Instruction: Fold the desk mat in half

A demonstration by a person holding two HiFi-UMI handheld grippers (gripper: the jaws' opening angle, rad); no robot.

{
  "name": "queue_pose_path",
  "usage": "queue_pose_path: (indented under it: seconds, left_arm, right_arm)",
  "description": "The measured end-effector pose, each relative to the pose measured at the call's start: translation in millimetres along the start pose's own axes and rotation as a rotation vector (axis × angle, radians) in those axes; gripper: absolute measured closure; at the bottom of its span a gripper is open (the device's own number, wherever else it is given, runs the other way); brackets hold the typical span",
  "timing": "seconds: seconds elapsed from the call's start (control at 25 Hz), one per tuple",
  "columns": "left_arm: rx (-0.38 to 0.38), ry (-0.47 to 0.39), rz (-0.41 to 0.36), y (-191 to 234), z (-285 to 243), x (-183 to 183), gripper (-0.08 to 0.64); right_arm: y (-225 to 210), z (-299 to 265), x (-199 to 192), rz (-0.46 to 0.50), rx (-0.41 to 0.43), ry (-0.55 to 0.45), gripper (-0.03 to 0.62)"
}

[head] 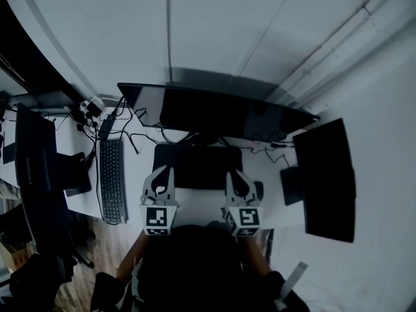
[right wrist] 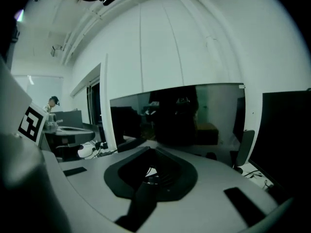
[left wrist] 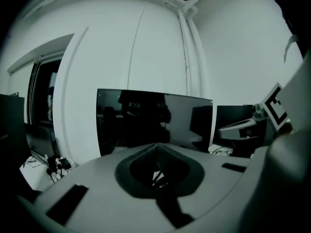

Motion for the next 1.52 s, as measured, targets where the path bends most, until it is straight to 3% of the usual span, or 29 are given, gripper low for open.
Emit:
queue_pose_path:
  seconds: [0.32,1.52]
  left_arm:
    - [-0.006,-0.039,0.05,-10,22,8,0.555]
    - [-0.019,-0.053,0.032,-16,25,8,0.555]
  right_arm:
    - [10,39,22,-0.009,0.002,-0.091,0.581]
    - [16,40,19,0.033,0.034,-0.092,0.586]
Point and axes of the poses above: the fingertips, and each gripper's own axes: z backward along the fingers, y to its left, x out of its top, the point moved 2 cm from there along z, backward along the fingers, and after that the axes turned 10 degrees about z, right-handed, at the moved point
